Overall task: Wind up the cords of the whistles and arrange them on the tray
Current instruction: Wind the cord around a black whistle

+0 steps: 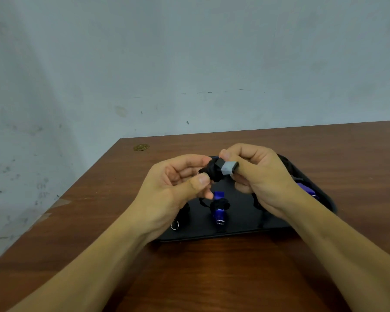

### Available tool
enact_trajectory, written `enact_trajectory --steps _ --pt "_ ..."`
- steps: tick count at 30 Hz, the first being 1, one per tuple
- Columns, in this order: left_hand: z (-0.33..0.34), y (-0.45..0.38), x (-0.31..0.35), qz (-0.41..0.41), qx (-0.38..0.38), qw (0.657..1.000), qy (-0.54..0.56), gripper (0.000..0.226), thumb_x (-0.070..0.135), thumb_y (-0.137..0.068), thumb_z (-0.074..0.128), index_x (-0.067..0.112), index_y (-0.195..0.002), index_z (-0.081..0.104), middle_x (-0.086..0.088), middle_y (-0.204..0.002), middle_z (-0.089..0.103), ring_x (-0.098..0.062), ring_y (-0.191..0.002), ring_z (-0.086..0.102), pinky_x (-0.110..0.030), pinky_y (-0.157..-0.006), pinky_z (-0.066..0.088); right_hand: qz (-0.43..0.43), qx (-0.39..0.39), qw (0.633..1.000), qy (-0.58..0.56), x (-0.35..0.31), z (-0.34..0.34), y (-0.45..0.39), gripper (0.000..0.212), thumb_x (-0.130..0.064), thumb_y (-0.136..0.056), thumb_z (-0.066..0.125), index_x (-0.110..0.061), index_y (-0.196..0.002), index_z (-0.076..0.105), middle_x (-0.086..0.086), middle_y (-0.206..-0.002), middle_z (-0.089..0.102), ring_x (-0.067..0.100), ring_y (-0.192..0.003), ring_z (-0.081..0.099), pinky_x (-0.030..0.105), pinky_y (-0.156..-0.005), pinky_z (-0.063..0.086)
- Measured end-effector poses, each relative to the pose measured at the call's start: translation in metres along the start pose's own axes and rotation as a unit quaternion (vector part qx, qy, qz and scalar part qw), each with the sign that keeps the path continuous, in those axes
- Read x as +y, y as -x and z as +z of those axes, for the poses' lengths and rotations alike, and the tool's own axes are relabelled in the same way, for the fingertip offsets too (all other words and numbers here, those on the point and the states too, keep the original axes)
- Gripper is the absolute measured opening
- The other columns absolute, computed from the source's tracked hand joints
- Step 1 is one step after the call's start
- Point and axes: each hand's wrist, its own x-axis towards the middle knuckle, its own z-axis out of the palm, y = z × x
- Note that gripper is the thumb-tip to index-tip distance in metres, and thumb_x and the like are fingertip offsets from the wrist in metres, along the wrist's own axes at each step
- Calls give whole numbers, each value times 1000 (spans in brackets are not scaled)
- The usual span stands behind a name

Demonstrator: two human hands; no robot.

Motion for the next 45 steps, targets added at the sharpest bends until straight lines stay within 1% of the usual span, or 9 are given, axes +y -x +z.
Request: enact_trajectory --steps 5,10,14,18,24,31,33,36,45 --pt "4 -3 4 -17 50 995 90 25 -2 -86 64 -3 -111 68 -10 -87 73 -13 -72 65 -24 -64 56 -70 -9 992 109 6 3 3 23 -29 -92 61 -27 -71 70 -7 -58 54 1 -43 42 11 -46 32" --pt "5 -4 5 -12 135 987 87 33 4 -79 64 -2 -111 67 -9 -80 71 -13 -69 66 -23 -62 56 -149 3 934 326 13 7 5 15 -25 -99 59 -24 -97 74 -20 -75 65 3 -73 63 16 -68 48" --pt "-1 -4 3 27 199 971 -133 22 4 -85 69 15 -104 69 -14 -86 71 -15 -65 66 -25 -67 55 -200 -21 864 461 12 12 9 24 -40 -98 52 -26 -97 72 -14 -82 63 8 -75 61 35 -67 51" --pt "-5 -4 5 76 192 908 -364 28 3 -90 68 28 -101 64 4 -89 67 -7 -72 65 -13 -67 50 -254 -32 823 506 3 13 11 22 -37 -99 53 -25 -100 72 -16 -85 62 5 -75 58 30 -66 51" --pt "-3 2 6 98 88 879 -458 32 7 -91 68 34 -107 63 12 -101 65 -10 -85 62 -20 -74 51 -280 57 869 405 -7 -1 5 10 -25 -93 68 -19 -92 76 -14 -81 65 3 -76 62 12 -69 42" --pt "1 6 9 53 -2 965 -258 27 7 -86 68 24 -107 69 -1 -93 71 -24 -75 70 -27 -75 57 -111 4 982 150 -9 -3 5 14 -30 -82 70 -17 -78 75 -5 -71 72 8 -65 65 18 -65 50" --pt "0 5 8 53 -9 980 -191 25 6 -85 68 9 -110 69 -10 -94 73 -26 -72 69 -28 -74 56 -75 4 993 92 -9 -2 4 18 -31 -80 70 -15 -73 73 -4 -60 63 4 -52 55 14 -54 43" --pt "-2 3 5 41 -6 995 -91 32 13 -83 71 2 -113 68 -24 -100 70 -28 -72 67 -34 -74 55 -31 13 998 57 -4 -1 4 24 -43 -77 69 -21 -66 73 8 -57 46 14 -46 29 25 -44 22" --pt "1 -2 7 -10 101 990 95 33 2 -83 67 -5 -114 65 -8 -80 70 -14 -69 65 -23 -63 56 -93 -6 960 263 11 7 9 17 -24 -97 63 -22 -85 76 -9 -66 64 1 -59 54 12 -60 41"
